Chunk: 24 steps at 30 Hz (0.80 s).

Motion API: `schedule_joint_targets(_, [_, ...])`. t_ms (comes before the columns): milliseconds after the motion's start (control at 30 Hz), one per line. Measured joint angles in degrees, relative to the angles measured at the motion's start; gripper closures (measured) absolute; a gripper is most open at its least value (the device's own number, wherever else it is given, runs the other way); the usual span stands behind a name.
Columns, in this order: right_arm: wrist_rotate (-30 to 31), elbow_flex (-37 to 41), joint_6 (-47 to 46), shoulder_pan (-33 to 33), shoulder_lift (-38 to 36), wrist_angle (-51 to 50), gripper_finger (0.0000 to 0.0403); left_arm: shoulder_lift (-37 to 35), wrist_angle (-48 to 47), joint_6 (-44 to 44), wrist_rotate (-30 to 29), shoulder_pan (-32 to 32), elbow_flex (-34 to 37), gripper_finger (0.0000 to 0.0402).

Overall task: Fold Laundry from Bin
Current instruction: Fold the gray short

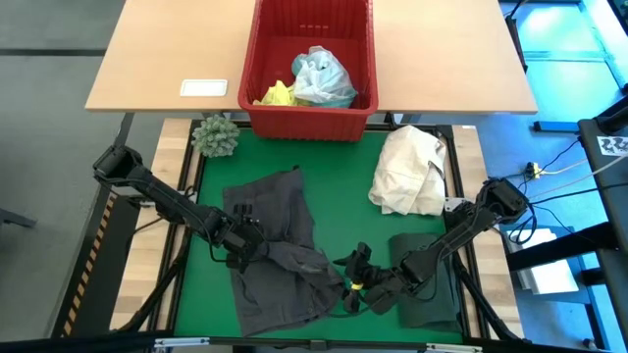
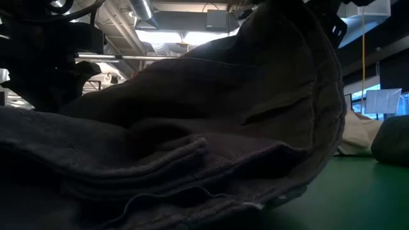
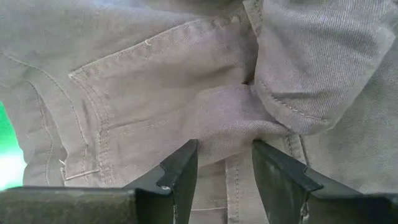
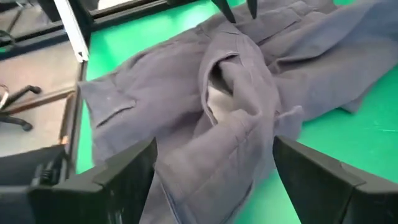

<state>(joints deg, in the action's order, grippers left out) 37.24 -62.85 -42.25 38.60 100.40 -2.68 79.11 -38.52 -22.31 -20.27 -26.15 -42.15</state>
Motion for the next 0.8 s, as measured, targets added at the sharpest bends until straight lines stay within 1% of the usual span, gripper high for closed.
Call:
schedule_joint_targets(67, [-1.4,0.0,-2.0,0.3,0.0,1.2,0.0084,0.0,0.0,0.0,0.0,0.0,0.0,0.0254])
schedule_joint_targets(167, [-4.4,0.0,-7.3,0.4,0.0,1.8,0.0084,0.0,0.0,0.0,0.0,0.0,0.0,0.0254])
schedule_joint_targets(300, [-5.4,0.0,-11.5,0.4,1.0,1.8,0.0084,0.0,0.0,0.0,-0.1,0.0,0.0,0.0254])
schedule_joint_targets(533, [-5.3,0.0,-11.9,-0.1,4.0,2.3,0.0084,0.0,0.0,0.0,-0.2,0.0,0.0,0.0254])
schedule_joint_targets(600, [-4.1,0.0,-11.9,-0.1,4.5,2.4,0.0088,0.0,0.0,0.0,-0.2,0.0,0.0,0.0254])
schedule_joint_targets(700, [-2.1,0.0,-11.3,-0.1,4.8,2.0,0.0116,0.0,0.0,0.1,-0.2,0.0,0.0,0.0254])
schedule_joint_targets(800, [-0.6,0.0,-9.6,0.0,4.8,2.1,0.0171,0.0,0.0,0.1,-0.3,0.0,0.0,0.0254])
